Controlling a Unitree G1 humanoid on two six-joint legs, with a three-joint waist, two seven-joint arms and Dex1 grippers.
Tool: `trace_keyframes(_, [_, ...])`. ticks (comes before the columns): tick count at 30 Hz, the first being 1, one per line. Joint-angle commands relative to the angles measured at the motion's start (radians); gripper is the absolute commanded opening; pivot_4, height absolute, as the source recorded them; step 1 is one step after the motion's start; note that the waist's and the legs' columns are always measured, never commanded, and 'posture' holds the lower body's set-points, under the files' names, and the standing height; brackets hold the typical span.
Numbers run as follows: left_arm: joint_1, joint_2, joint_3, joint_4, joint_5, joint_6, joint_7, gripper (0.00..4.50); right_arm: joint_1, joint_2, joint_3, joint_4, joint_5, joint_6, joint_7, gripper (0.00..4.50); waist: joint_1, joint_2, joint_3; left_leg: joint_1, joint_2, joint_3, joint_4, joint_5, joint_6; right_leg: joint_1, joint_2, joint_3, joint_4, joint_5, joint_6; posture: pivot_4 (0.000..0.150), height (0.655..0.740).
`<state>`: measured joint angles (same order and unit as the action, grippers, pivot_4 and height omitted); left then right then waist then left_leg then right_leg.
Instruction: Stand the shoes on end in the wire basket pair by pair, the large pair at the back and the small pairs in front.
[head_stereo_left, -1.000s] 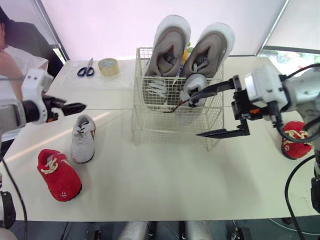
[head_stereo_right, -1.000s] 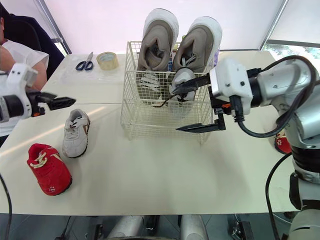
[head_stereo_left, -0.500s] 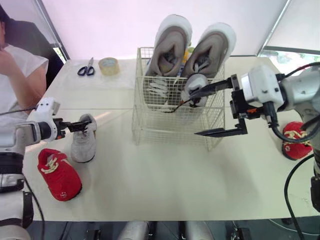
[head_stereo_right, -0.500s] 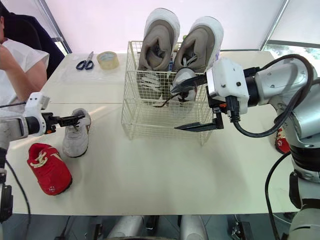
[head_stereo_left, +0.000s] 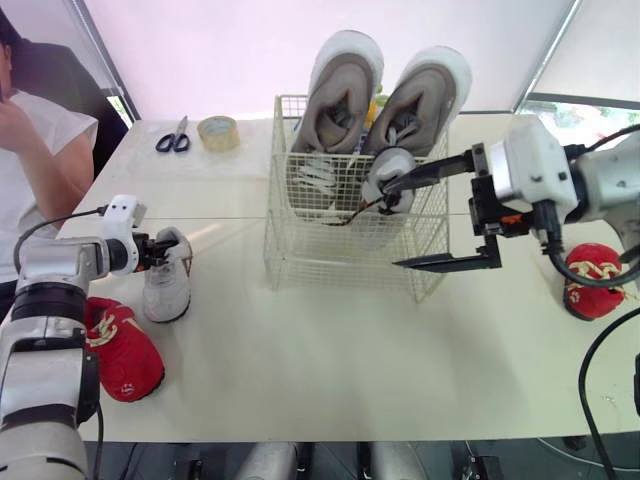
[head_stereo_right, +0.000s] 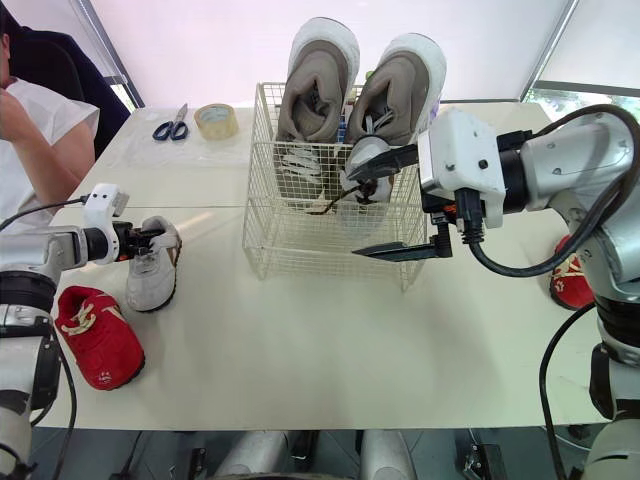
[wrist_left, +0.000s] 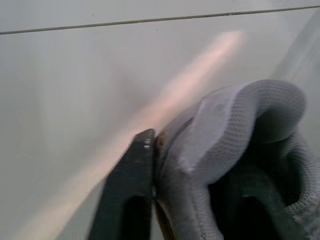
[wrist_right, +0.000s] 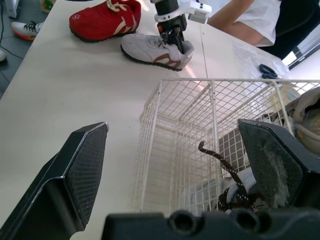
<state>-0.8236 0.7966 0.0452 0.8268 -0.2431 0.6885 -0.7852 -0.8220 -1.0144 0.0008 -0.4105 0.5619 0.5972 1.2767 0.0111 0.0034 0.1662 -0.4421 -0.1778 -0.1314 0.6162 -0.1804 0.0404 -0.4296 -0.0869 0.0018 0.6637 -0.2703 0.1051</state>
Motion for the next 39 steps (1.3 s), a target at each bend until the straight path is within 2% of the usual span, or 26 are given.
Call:
trace_keyframes(1, [-0.019, 0.011, 0.039, -0.006, -0.005, 0.014, -0.011, 0.04, 0.000, -0.022, -0.038, -0.021, 0.004, -0.007, -0.011, 4.50, 0.000, 0.000, 0.000, 0.000, 0.000, 0.000, 0.000, 0.000, 0.000, 0.000, 0.000, 0.000, 0.000, 0.000, 0.000, 0.150, 0.7400])
trace_keyframes(5, [-0.064, 0.005, 0.179, -0.132, -0.131, 0.058, -0.027, 0.04, -0.002, -0.015, -0.030, -0.014, -0.003, -0.014, -0.017, 4.50, 0.001, -0.002, 0.001, -0.001, 0.000, 0.000, 0.000, 0.000, 0.000, -0.001, 0.000, 0.000, 0.000, 0.000, 0.000, 0.150, 0.7400])
trace_keyframes(9, [-0.075, -0.046, 0.290, -0.349, -0.247, 0.054, -0.007, 0.04, -0.009, -0.009, -0.022, -0.004, -0.009, -0.023, -0.020, 4.50, 0.001, -0.004, 0.002, -0.003, 0.000, 0.000, 0.001, 0.000, 0.000, -0.001, 0.000, -0.001, -0.001, 0.000, 0.000, 0.150, 0.7400])
trace_keyframes(15, [-0.109, -0.178, 0.367, -0.663, -0.408, 0.052, 0.056, 0.04, -0.025, -0.003, -0.011, 0.019, -0.026, -0.037, -0.021, 4.50, 0.000, -0.004, 0.002, -0.002, 0.000, 0.000, 0.003, 0.000, 0.000, 0.001, 0.000, -0.001, -0.001, 0.000, 0.000, 0.150, 0.7400])
trace_keyframes(19, [-0.163, -0.248, 0.370, -0.748, -0.466, 0.047, 0.134, 0.04, -0.031, 0.000, -0.008, 0.023, -0.034, -0.040, -0.023, 4.50, -0.002, -0.004, 0.002, -0.002, 0.000, 0.000, 0.005, 0.000, 0.000, 0.001, 0.000, -0.001, 0.001, 0.000, 0.000, 0.150, 0.7400])
trace_keyframes(24, [-0.203, -0.372, 0.258, -0.776, -0.302, -0.189, 0.268, 0.04, -0.026, -0.004, -0.018, 0.013, -0.031, -0.032, -0.033, 4.50, 0.002, -0.004, 0.002, 0.000, 0.000, 0.000, 0.007, 0.000, 0.000, 0.003, 0.000, -0.001, 0.001, 0.000, 0.001, 0.150, 0.7400])
trace_keyframes(29, [-0.175, -0.521, 0.118, -0.768, -0.112, -0.494, 0.351, 0.04, -0.010, -0.018, -0.039, -0.015, -0.019, -0.011, -0.053, 4.50, 0.005, -0.004, 0.002, -0.001, 0.000, 0.000, 0.011, 0.000, 0.001, 0.005, 0.000, -0.002, 0.000, 0.001, 0.001, 0.150, 0.7400])
trace_keyframes(35, [-0.111, -0.608, 0.020, -0.711, 0.063, -0.817, 0.399, 0.04, 0.011, -0.036, -0.062, -0.047, -0.007, 0.018, -0.072, 4.50, 0.001, -0.004, 0.002, -0.002, 0.000, 0.000, 0.012, -0.001, 0.002, 0.005, 0.000, -0.002, -0.001, 0.002, 0.003, 0.150, 0.7400])
trace_keyframes(39, [-0.057, -0.624, -0.046, -0.670, 0.185, -0.999, 0.429, 0.04, 0.017, -0.047, -0.070, -0.059, 0.002, 0.031, -0.086, 4.50, 0.004, -0.004, 0.002, -0.002, 0.000, 0.000, 0.012, -0.001, 0.003, 0.005, 0.000, -0.002, 0.000, 0.002, 0.003, 0.150, 0.7400])
